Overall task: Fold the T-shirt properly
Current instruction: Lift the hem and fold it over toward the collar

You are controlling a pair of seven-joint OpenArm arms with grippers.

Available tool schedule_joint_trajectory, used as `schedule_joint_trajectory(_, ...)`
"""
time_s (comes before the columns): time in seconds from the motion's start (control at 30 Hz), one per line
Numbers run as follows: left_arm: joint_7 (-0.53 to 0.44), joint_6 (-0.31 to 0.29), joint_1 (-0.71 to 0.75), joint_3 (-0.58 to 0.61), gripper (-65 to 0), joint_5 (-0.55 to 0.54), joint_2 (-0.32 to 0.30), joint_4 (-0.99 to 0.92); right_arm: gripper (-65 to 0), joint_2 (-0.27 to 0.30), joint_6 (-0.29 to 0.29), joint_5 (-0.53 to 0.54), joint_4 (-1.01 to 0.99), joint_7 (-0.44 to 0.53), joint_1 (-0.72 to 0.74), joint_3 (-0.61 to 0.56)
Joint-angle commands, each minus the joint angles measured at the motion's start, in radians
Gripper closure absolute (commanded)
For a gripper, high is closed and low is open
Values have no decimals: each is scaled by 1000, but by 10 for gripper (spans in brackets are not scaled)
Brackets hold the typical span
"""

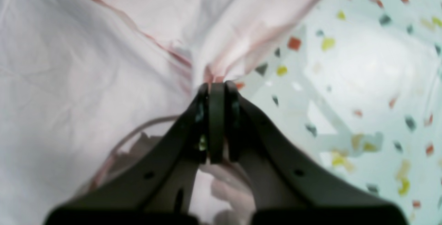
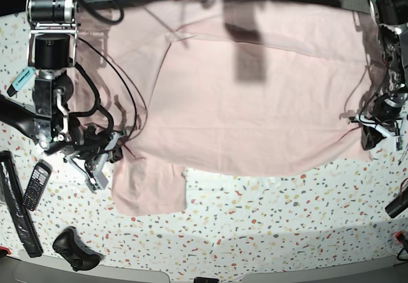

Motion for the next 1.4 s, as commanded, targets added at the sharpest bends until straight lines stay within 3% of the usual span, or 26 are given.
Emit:
schedule_joint_trajectory(0.0, -24, 0, -10, -6, 0, -10, -18, 33, 0, 13, 5, 14, 43, 18, 13, 18)
schedule_joint_trajectory(0.43, 49, -1, 30, -6, 0, -10, -18, 82, 0, 14, 5, 73, 354, 20, -241, 256)
schedule_joint_trajectory(0.63, 58, -1, 95, -9, 0, -10, -26, 193, 0, 14, 5, 79, 451, 24, -349, 333)
schedule_joint_trajectory(0.93, 106, -1, 124, -100, 0, -10, -26, 251, 0, 14, 5, 158, 544, 23, -489, 501)
schedule_joint_trajectory(1.1, 155, -58, 124, -111, 0, -10, -26, 251, 0, 29, 5, 172, 544, 23, -534, 520)
schedule_joint_trajectory(1.37, 183, -60, 129, -111, 0, -10, -56, 251, 0, 36, 5, 167, 544, -8, -566, 520)
